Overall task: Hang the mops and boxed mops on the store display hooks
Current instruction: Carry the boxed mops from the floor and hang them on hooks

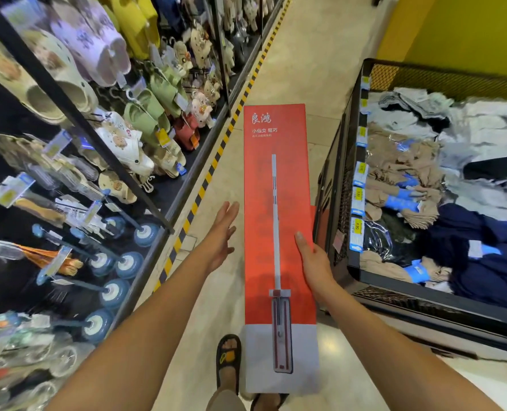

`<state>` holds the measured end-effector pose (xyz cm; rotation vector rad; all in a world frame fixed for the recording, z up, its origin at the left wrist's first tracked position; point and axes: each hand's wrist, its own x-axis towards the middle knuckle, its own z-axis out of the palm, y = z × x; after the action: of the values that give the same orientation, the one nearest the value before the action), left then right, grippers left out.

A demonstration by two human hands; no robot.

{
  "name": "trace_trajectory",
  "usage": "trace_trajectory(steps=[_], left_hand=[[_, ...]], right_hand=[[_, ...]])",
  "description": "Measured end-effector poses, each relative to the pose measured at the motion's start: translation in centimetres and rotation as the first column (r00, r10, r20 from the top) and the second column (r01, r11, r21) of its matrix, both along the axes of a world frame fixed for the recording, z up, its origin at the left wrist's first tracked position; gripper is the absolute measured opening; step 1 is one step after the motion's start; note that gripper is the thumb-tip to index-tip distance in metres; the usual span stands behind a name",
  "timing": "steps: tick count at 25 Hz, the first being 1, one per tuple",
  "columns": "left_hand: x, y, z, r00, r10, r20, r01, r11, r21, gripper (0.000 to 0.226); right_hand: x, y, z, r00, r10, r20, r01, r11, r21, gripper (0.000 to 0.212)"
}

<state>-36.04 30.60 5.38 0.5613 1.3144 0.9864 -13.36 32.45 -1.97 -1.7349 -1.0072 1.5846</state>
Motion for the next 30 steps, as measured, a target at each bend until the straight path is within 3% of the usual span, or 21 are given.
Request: trace_trajectory(steps=[2,4,5,7,8,14,17,20,22,25,27,30], left_hand=[[0.6,1.7,2.2,0.999,0.032,0.002,-0.032,0.999,0.024,0.13],[1.1,3.0,3.2,0.997,0.076,0.005,-0.076,0.996,0.047,0.116],[1.3,3.5,3.9,0.996,0.09,-0.014,-0.089,0.995,0.044,0.1],[2.0,3.9,5.5,0.988,0.14,-0.067,-0.136,0.989,0.065,0.046],[2.0,4.1,5.7,0.983,0.161,-0.086,-0.154,0.985,0.08,0.038],[0.4,3.4,5.0,0.914,0.396,-0.085,-0.373,0.905,0.205,0.048],[-1.2,1.6,4.7,0.876,0.469,-0.11,-0.441,0.873,0.209,0.044],[-4.0,-0.7,4.6,0.835,0.539,-0.112,-0.504,0.83,0.238,0.056],[-6.2,-2.9,4.5,0.803,0.583,-0.121,-0.542,0.8,0.257,0.058],[-9.7,-7.4,4.3,0.752,0.649,-0.117,-0.602,0.748,0.28,0.045],[-11.7,-10.9,4.3,0.724,0.68,-0.116,-0.635,0.722,0.274,0.047],[-15.1,-18.0,4.1,0.642,0.762,-0.079,-0.718,0.635,0.286,0.048]], right_hand=[[0.8,-1.5,0.7,1.0,0.023,-0.009,-0.023,0.999,0.038,0.077],[1.6,-2.9,0.9,0.999,0.029,-0.028,-0.027,0.998,0.057,0.083],[1.8,-3.4,1.0,0.999,0.035,-0.034,-0.032,0.997,0.068,0.087],[2.2,-4.3,0.9,0.997,0.057,-0.043,-0.053,0.994,0.092,0.084],[2.3,-4.7,0.8,0.996,0.072,-0.045,-0.067,0.992,0.103,0.082],[0.6,-6.7,1.8,0.978,0.204,-0.05,-0.196,0.971,0.136,0.064],[-0.7,-7.2,1.8,0.95,0.301,-0.08,-0.291,0.95,0.11,0.071],[-2.3,-6.9,1.7,0.889,0.442,-0.115,-0.439,0.897,0.053,0.067],[-4.2,-6.3,2.1,0.828,0.552,-0.093,-0.55,0.834,0.051,0.08],[-8.7,-4.5,4.4,0.751,0.658,0.051,-0.656,0.736,0.165,0.119],[-12.4,-3.4,7.8,0.73,0.672,0.125,-0.675,0.68,0.285,0.12],[-20.4,-4.3,14.4,0.672,0.733,0.107,-0.682,0.555,0.476,0.108]])
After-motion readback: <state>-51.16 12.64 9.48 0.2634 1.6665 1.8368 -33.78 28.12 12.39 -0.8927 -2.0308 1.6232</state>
